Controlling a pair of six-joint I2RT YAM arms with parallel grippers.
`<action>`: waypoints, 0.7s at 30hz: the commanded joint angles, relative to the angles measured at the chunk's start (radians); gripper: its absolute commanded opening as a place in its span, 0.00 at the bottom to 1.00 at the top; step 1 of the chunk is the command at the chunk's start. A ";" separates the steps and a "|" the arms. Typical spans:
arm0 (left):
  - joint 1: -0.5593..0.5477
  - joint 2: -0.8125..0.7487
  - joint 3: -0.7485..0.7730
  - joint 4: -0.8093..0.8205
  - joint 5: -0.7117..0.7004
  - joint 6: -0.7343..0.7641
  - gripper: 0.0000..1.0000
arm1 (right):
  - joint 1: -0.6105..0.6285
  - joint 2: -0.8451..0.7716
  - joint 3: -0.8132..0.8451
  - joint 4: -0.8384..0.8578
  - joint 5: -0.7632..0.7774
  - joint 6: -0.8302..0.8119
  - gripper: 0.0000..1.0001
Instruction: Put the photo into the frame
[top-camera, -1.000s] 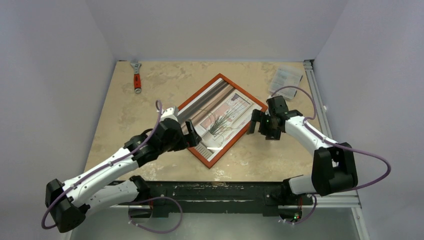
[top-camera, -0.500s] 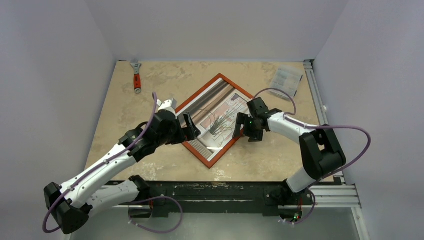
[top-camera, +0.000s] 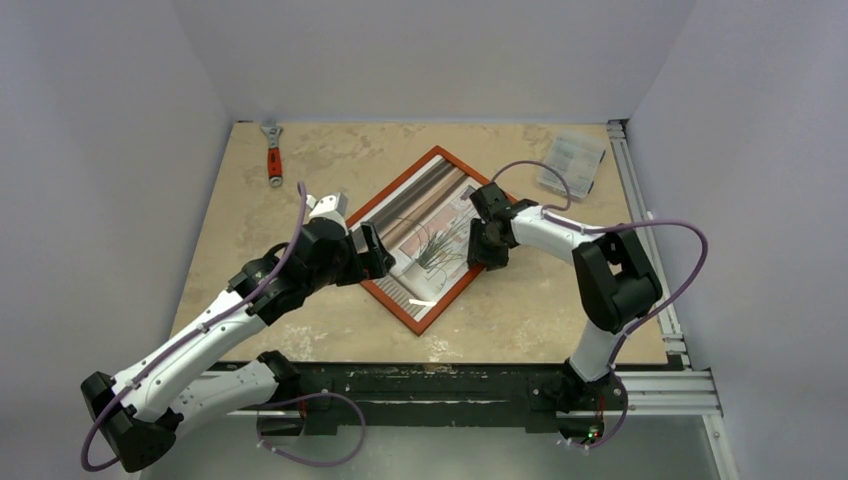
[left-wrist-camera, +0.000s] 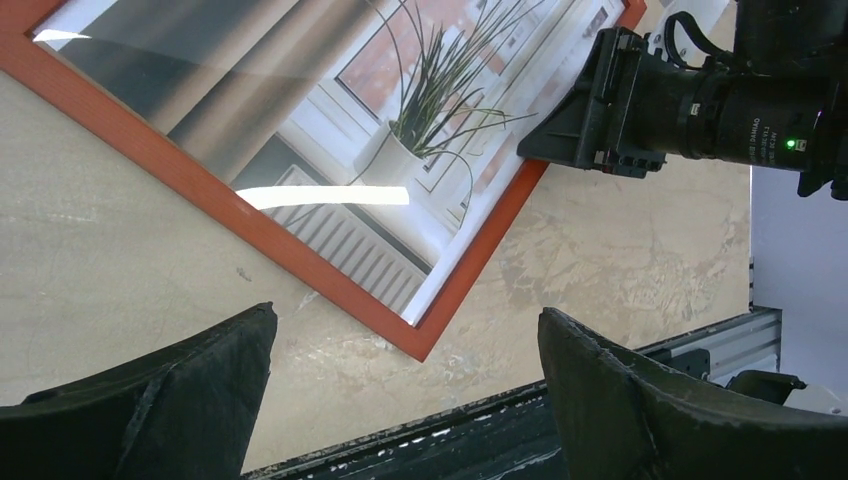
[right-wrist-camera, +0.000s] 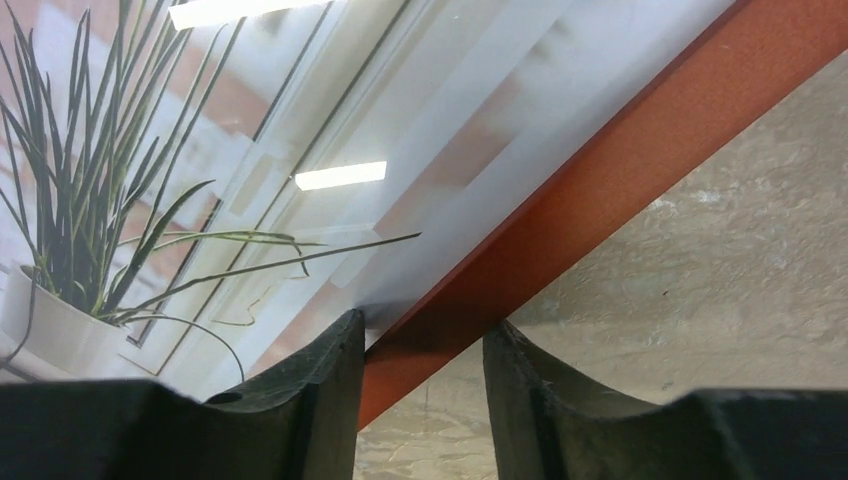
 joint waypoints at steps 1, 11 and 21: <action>0.012 -0.029 0.039 0.006 -0.039 0.040 1.00 | -0.002 0.085 0.010 -0.060 0.153 -0.084 0.33; 0.075 -0.003 -0.017 -0.008 -0.007 0.025 1.00 | -0.006 0.111 0.161 -0.137 0.273 -0.202 0.02; 0.248 0.085 -0.230 0.101 0.117 0.003 1.00 | -0.041 0.115 0.180 -0.145 0.149 -0.175 0.38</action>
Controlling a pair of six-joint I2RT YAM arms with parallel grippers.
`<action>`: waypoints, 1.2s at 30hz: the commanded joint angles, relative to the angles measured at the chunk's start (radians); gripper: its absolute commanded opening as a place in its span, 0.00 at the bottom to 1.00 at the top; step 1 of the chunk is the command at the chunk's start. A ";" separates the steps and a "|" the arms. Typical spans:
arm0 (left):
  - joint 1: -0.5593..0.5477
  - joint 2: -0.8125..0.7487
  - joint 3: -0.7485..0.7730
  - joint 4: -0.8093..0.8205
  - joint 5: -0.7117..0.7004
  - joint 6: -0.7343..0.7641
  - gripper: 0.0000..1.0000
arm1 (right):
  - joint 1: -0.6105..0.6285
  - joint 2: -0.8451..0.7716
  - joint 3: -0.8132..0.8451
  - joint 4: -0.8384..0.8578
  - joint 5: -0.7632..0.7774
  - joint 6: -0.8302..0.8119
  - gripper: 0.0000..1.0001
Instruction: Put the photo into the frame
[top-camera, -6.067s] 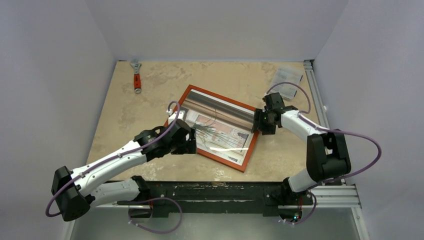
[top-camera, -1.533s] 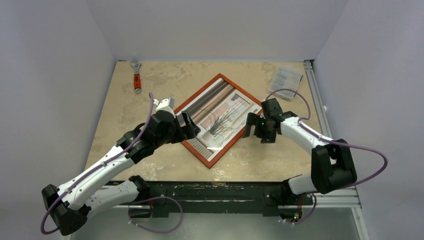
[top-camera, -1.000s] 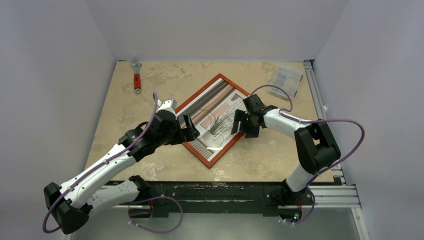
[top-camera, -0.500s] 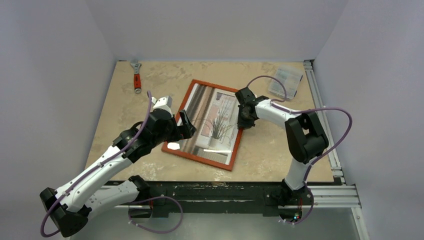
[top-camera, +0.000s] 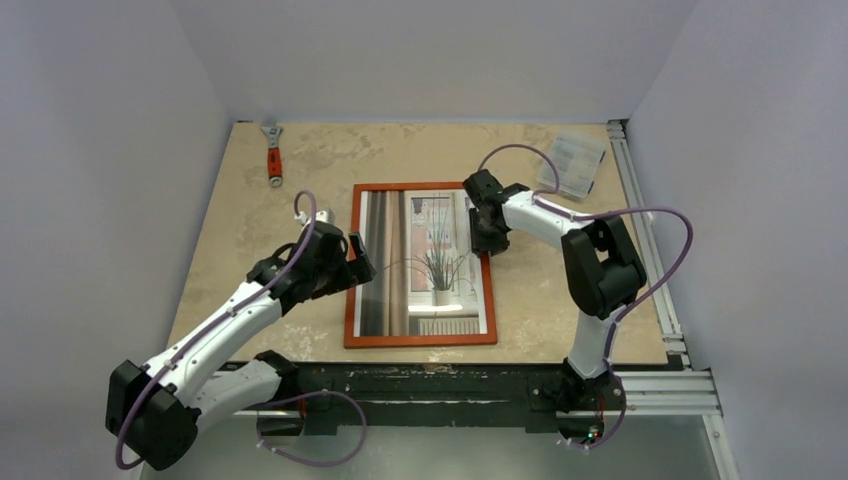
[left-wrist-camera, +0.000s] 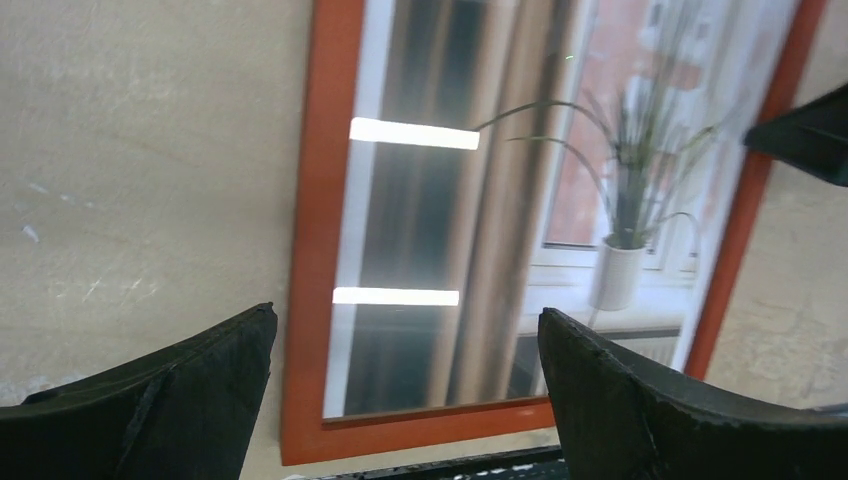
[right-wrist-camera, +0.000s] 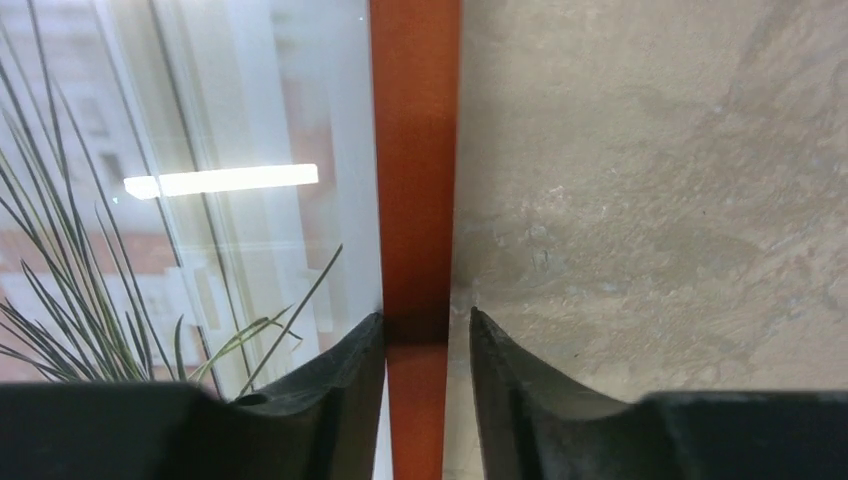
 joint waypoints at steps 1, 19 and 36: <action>0.097 0.033 -0.107 0.104 0.093 -0.003 1.00 | -0.047 -0.011 -0.020 -0.018 -0.009 -0.010 0.53; 0.173 0.435 -0.075 0.505 0.316 0.065 0.99 | -0.142 -0.199 -0.342 0.296 -0.467 0.131 0.78; 0.167 0.281 -0.108 0.446 0.164 0.077 1.00 | -0.169 -0.331 -0.320 0.229 -0.343 0.084 0.78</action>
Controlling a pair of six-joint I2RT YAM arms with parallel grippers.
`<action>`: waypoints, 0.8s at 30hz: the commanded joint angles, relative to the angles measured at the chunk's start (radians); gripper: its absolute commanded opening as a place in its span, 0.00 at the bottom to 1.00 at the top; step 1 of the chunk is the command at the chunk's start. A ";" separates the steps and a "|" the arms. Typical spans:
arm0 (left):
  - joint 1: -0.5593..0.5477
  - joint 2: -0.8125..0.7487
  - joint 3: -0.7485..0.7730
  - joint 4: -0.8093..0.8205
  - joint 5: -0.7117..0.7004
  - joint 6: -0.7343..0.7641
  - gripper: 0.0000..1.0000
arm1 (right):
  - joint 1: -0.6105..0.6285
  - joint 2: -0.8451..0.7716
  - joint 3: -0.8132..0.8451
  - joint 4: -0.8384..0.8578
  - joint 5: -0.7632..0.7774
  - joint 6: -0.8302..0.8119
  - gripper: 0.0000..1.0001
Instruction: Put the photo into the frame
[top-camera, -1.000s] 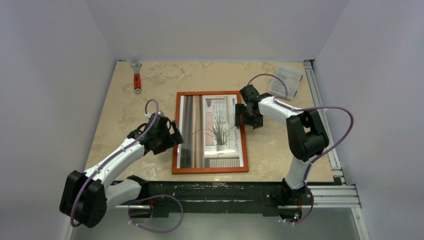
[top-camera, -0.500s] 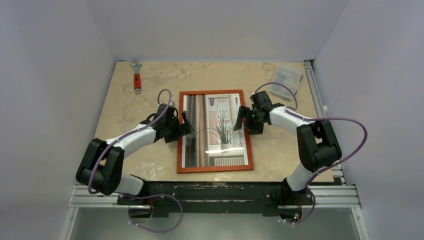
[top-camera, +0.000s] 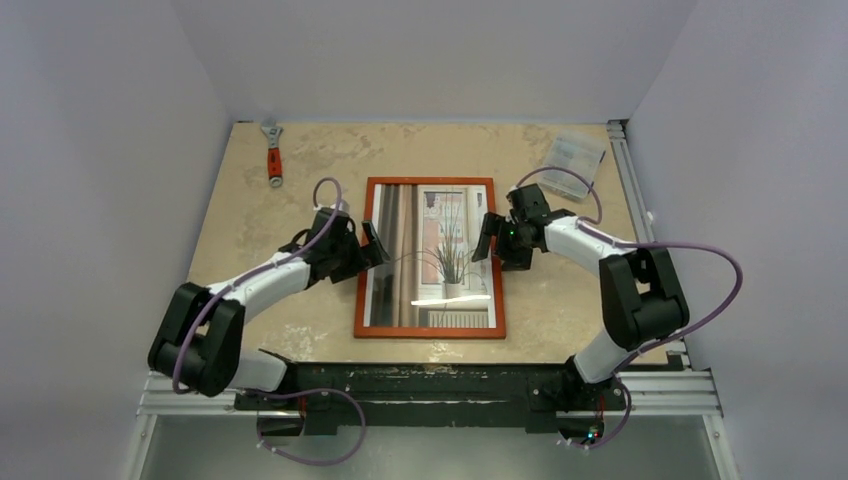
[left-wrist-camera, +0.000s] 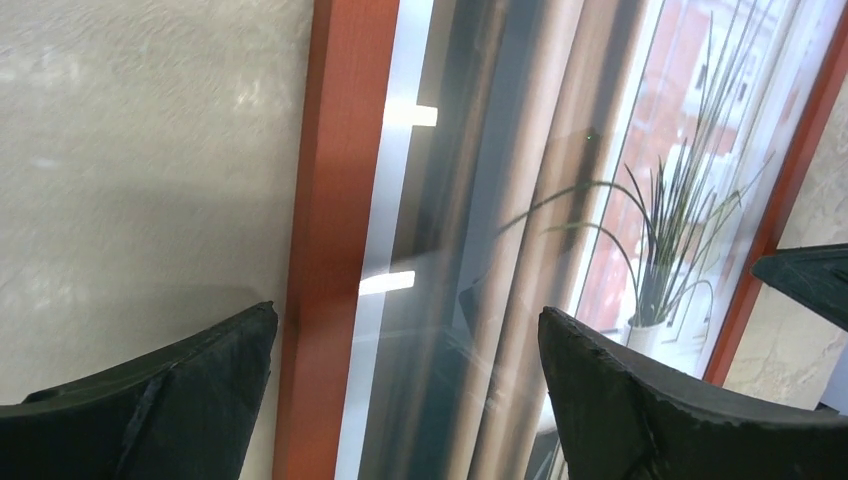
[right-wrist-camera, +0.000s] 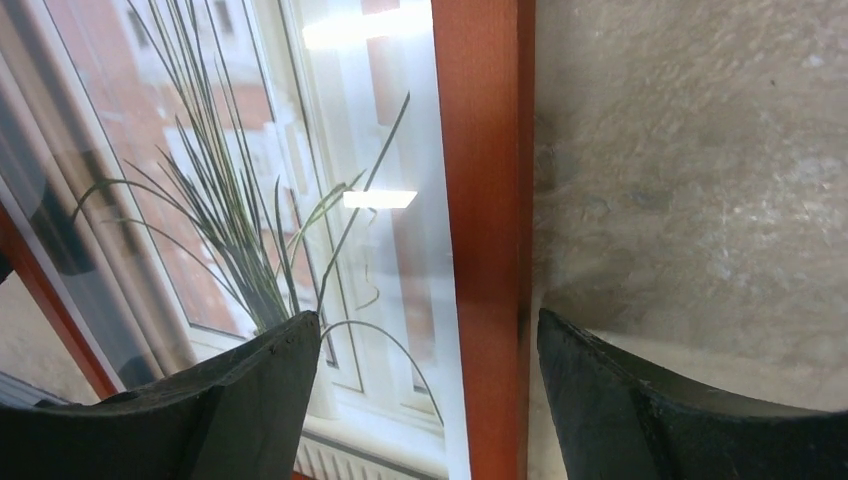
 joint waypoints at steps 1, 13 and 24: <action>-0.009 -0.196 -0.030 -0.077 -0.095 0.027 1.00 | 0.007 -0.111 0.031 -0.051 0.085 -0.028 0.78; 0.019 -0.802 -0.202 -0.002 -0.356 0.280 1.00 | -0.126 -0.509 -0.201 0.251 0.142 -0.159 0.83; 0.049 -0.864 -0.380 0.259 -0.802 0.550 1.00 | -0.134 -0.828 -0.515 0.542 0.497 -0.334 0.82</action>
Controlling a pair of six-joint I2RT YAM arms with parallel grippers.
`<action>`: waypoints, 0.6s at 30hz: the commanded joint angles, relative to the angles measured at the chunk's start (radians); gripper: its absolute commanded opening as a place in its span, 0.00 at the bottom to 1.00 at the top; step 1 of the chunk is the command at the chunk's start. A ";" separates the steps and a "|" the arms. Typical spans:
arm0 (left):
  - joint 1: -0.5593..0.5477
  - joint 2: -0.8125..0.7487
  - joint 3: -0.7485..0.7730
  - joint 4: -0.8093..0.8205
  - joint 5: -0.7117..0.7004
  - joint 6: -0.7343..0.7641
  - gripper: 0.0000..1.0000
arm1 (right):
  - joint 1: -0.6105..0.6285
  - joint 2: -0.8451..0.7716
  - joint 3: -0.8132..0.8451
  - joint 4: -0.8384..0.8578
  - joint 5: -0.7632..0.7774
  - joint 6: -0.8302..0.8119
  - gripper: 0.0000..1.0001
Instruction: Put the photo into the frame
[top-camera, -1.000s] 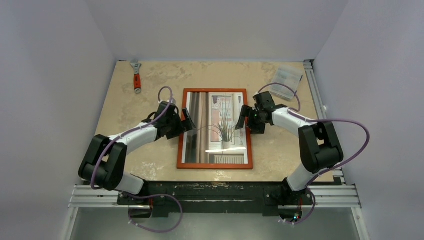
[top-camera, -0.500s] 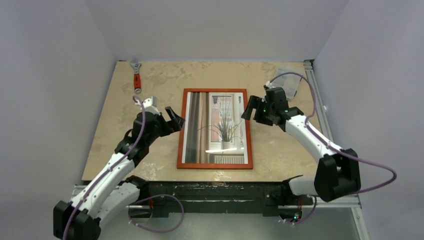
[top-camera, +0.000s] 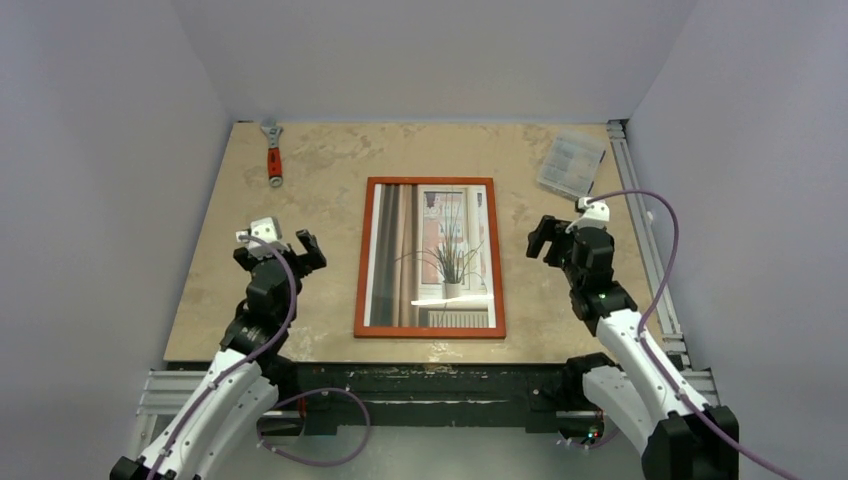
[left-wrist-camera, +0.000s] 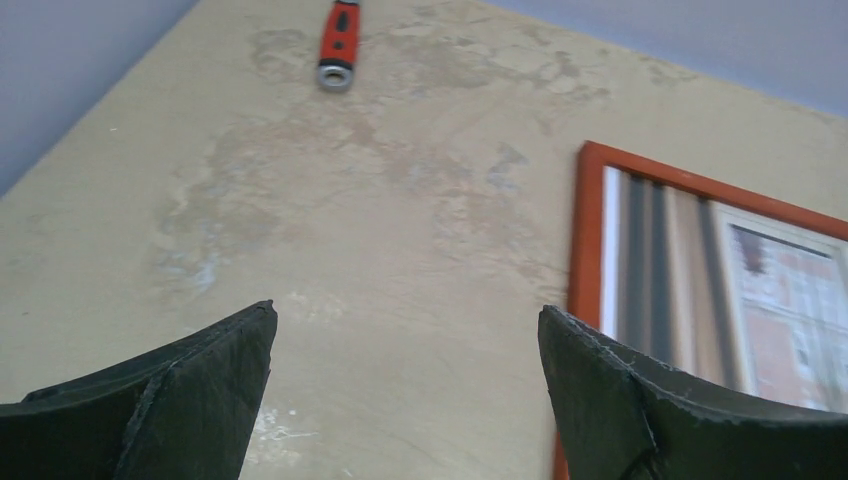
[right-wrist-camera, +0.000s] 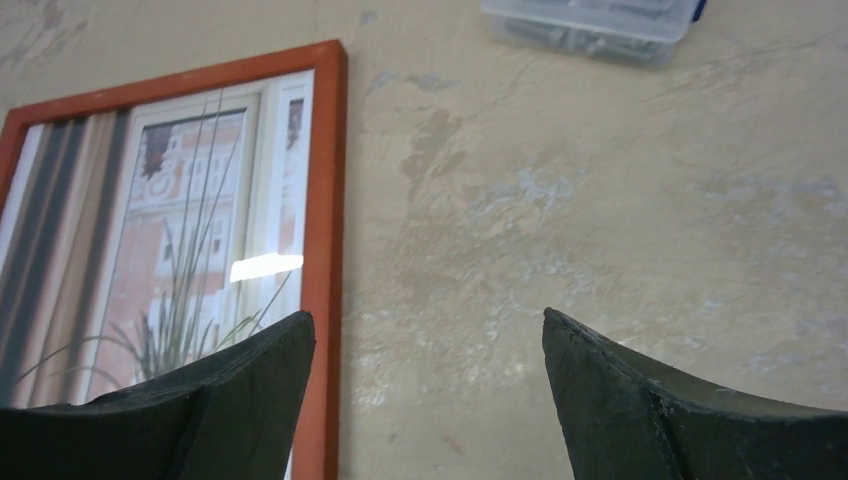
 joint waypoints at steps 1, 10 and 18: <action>0.028 0.085 -0.066 0.205 -0.210 0.134 1.00 | 0.000 -0.071 -0.101 0.225 0.176 -0.129 0.82; 0.178 0.398 -0.188 0.663 -0.054 0.236 1.00 | 0.000 0.018 -0.388 0.743 0.267 -0.220 0.79; 0.322 0.689 -0.168 1.037 0.242 0.291 1.00 | -0.021 0.287 -0.345 1.043 0.320 -0.261 0.81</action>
